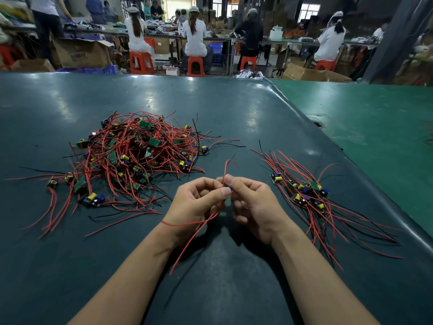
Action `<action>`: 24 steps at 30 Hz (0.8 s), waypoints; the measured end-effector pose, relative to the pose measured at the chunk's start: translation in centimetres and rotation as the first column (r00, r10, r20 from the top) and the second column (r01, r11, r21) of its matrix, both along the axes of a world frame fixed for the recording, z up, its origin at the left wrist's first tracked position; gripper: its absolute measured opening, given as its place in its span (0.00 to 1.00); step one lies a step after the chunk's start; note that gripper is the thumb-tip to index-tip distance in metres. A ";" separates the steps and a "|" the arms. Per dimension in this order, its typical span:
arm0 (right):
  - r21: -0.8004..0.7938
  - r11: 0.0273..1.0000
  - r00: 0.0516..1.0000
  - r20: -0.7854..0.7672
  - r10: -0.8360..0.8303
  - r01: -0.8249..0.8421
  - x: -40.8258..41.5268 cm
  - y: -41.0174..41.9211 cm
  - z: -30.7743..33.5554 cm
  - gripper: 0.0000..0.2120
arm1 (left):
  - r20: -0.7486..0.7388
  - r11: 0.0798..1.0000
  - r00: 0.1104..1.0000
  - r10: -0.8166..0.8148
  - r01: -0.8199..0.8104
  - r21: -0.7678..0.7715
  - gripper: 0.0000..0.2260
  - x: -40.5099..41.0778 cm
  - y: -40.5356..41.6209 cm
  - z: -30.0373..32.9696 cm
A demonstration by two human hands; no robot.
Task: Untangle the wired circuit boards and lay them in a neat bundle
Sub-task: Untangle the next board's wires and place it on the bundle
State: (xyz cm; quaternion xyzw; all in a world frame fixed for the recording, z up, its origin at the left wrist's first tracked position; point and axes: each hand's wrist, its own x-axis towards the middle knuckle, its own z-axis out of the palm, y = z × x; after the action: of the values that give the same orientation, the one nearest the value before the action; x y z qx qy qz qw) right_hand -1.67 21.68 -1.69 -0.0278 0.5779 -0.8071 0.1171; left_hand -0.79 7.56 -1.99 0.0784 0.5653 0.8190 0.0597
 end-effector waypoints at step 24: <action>-0.120 0.863 0.857 -0.113 -0.504 0.491 -1.2 0.5 -0.2 0.07 | -0.020 0.951 0.978 -0.206 0.196 -0.239 0.10 0.6 -0.8 0.4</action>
State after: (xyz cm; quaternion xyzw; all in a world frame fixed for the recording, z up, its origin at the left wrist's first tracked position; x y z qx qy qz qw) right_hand -2.91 22.16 -1.85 0.0608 0.5365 -0.8303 -0.1377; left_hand -0.22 6.78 -1.55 0.1462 0.6489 0.7336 0.1390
